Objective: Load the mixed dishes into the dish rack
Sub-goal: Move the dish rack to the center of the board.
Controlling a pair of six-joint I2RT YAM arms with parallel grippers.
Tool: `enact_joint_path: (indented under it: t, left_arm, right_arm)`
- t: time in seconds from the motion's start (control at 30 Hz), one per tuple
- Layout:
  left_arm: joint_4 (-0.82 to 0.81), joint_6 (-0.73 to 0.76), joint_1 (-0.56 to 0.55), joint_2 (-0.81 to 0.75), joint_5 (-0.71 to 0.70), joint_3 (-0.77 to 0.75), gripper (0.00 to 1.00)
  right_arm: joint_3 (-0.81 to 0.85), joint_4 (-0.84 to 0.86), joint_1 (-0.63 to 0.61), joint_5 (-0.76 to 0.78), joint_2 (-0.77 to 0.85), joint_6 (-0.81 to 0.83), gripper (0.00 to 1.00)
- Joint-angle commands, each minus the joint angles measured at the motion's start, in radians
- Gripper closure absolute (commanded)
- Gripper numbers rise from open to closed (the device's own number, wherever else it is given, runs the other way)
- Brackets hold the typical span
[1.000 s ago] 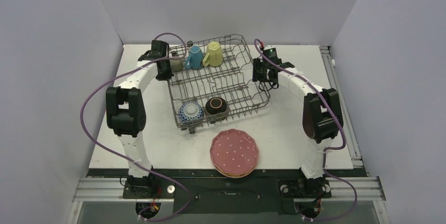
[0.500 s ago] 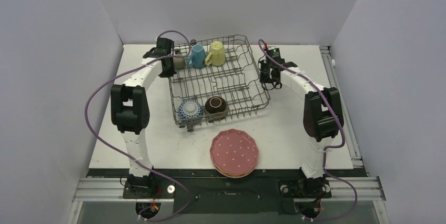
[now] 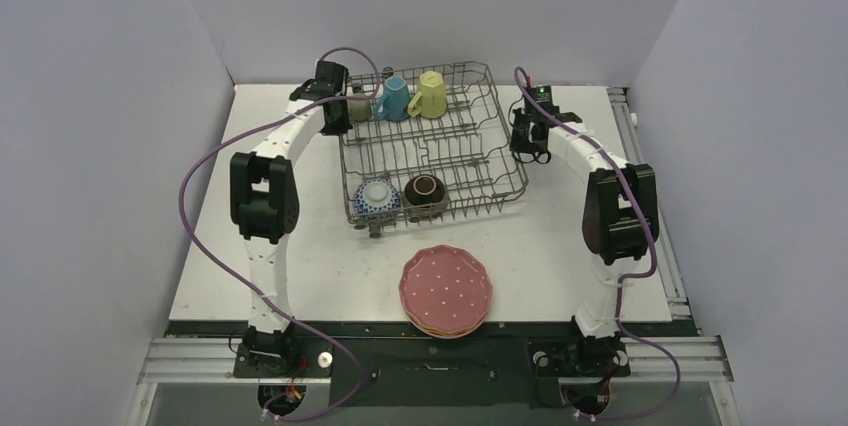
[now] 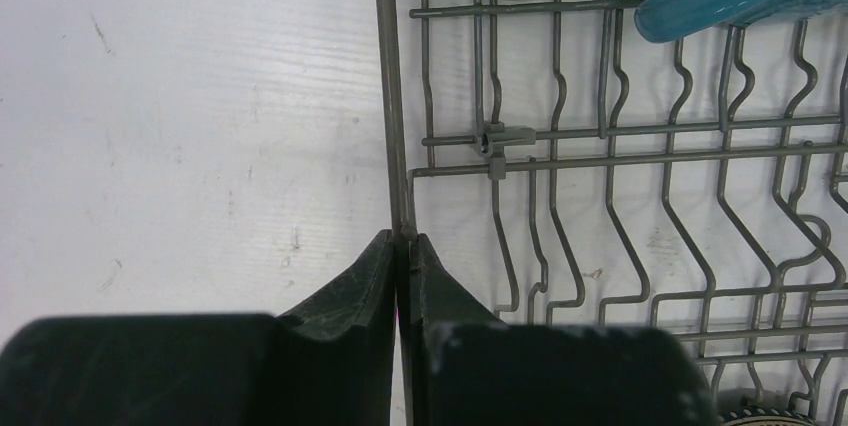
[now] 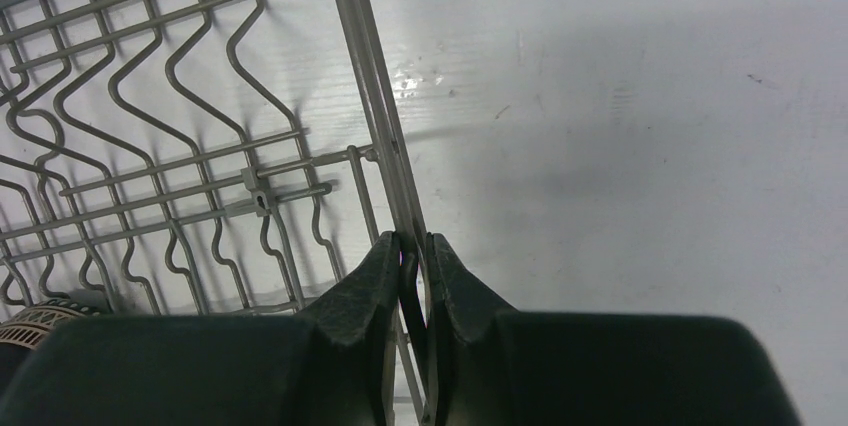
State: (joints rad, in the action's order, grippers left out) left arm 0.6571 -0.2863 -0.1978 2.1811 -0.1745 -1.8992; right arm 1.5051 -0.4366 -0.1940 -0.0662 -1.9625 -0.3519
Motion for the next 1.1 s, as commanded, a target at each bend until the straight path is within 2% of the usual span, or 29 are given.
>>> enact_joint_path:
  t: [0.0,0.37,0.43,0.47,0.53,0.6,0.67,0.73,0.8,0.97,1.07]
  left_arm:
    - [-0.022,-0.030,-0.096,0.030,0.174,-0.141,1.00]
    - [-0.014,-0.081,-0.098,0.002,0.237,-0.093,1.00]
    - [-0.004,-0.092,-0.087,-0.005,0.243,-0.083,0.87]
    - [-0.001,-0.094,-0.079,-0.011,0.244,-0.077,0.77]
    - [0.006,-0.095,-0.069,-0.024,0.246,-0.070,0.65]
    - [0.014,-0.094,-0.061,-0.038,0.242,-0.064,0.56]
    - [0.030,-0.090,-0.055,-0.051,0.228,-0.065,0.52]
    - [0.044,-0.086,-0.053,-0.065,0.216,-0.066,0.50]
    - [0.064,-0.081,-0.052,-0.081,0.197,-0.069,0.49]
    - [0.117,-0.052,-0.053,-0.136,0.104,-0.041,0.46]
    - [0.115,-0.048,-0.053,-0.196,0.046,0.022,0.43]
  right_arm:
    - [0.086,0.046,0.037,0.047,-0.032,-0.058,1.00]
    - [0.104,0.032,0.081,0.058,-0.061,-0.063,1.00]
    - [0.100,0.035,0.081,0.048,-0.057,-0.068,1.00]
    - [0.095,0.039,0.081,0.047,-0.056,-0.072,1.00]
    - [0.084,0.046,0.081,0.047,-0.049,-0.078,1.00]
    - [0.076,0.052,0.082,0.054,-0.044,-0.080,1.00]
    - [0.076,0.052,0.083,0.062,-0.043,-0.082,0.99]
    - [0.080,0.050,0.086,0.063,-0.042,-0.087,0.82]
    - [0.079,0.048,0.088,0.063,-0.033,-0.091,0.73]
    - [0.079,0.029,0.096,0.119,0.015,-0.088,0.63]
    - [0.070,0.026,0.101,0.132,0.052,-0.091,0.51]
